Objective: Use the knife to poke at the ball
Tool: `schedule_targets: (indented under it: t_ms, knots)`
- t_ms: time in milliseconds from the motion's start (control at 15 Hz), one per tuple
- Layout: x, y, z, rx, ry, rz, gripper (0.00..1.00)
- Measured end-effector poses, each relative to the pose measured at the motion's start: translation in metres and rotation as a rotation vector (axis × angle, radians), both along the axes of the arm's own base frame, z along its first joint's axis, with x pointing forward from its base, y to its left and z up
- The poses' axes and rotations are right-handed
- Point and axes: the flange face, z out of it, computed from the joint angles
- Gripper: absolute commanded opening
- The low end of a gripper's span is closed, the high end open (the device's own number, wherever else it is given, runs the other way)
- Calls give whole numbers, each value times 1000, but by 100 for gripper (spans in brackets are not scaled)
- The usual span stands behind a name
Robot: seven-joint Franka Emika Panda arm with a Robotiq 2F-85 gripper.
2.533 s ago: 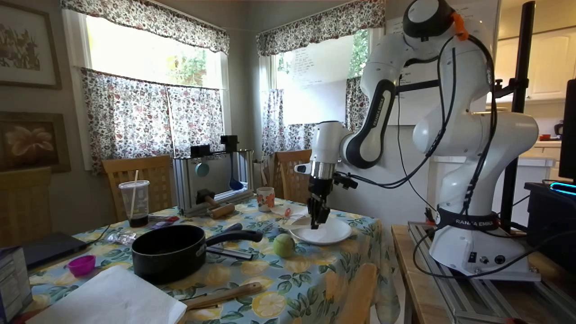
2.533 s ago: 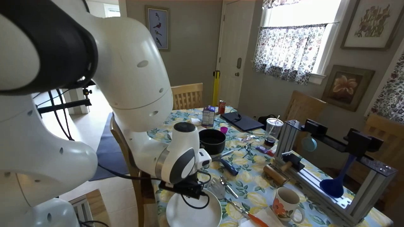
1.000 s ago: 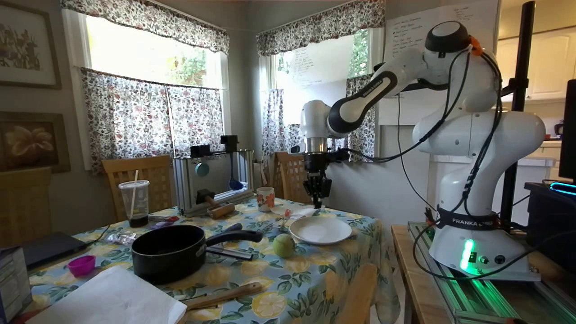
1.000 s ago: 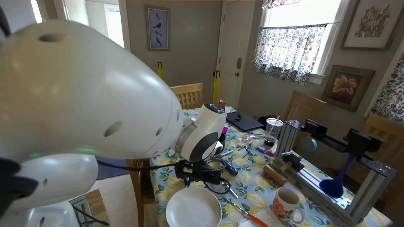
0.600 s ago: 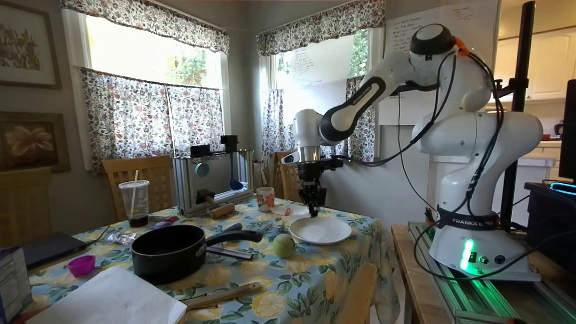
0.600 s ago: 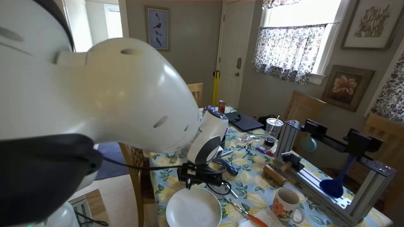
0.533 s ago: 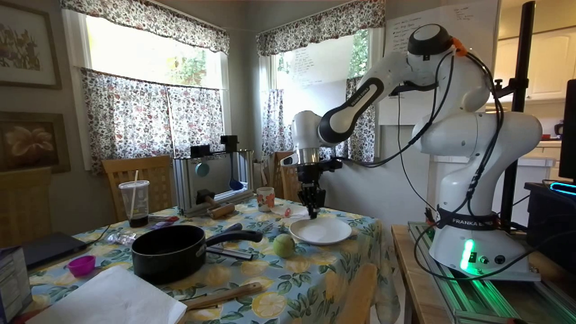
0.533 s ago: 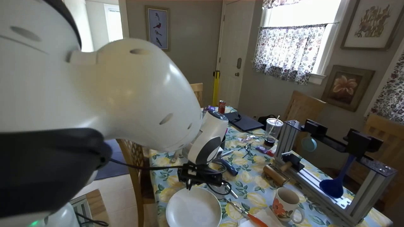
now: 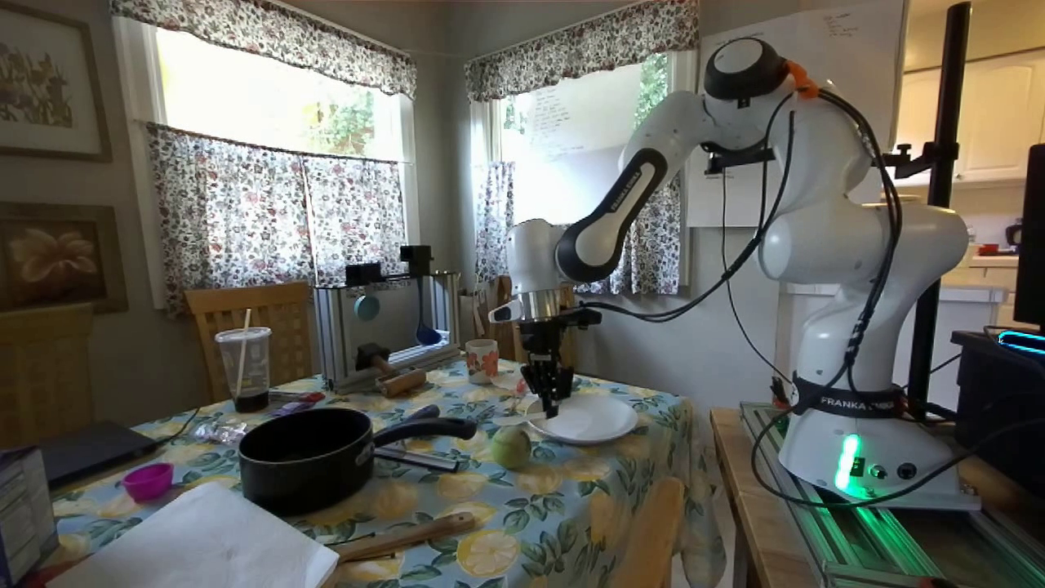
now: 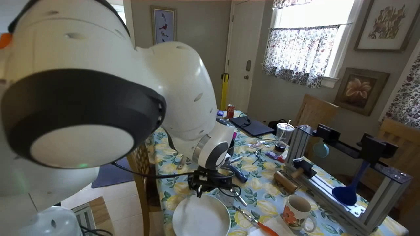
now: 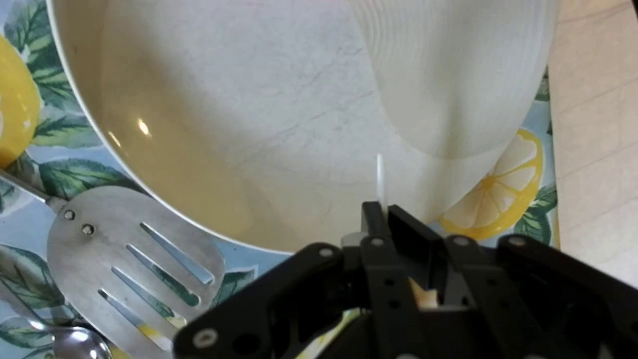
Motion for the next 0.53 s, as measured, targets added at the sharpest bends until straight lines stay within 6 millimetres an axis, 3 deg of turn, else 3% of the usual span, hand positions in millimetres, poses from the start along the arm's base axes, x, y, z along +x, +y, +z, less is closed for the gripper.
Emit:
schedule_targets:
  t_ms: [533]
  knots:
    - [17,15,-7,10,-6,35,2]
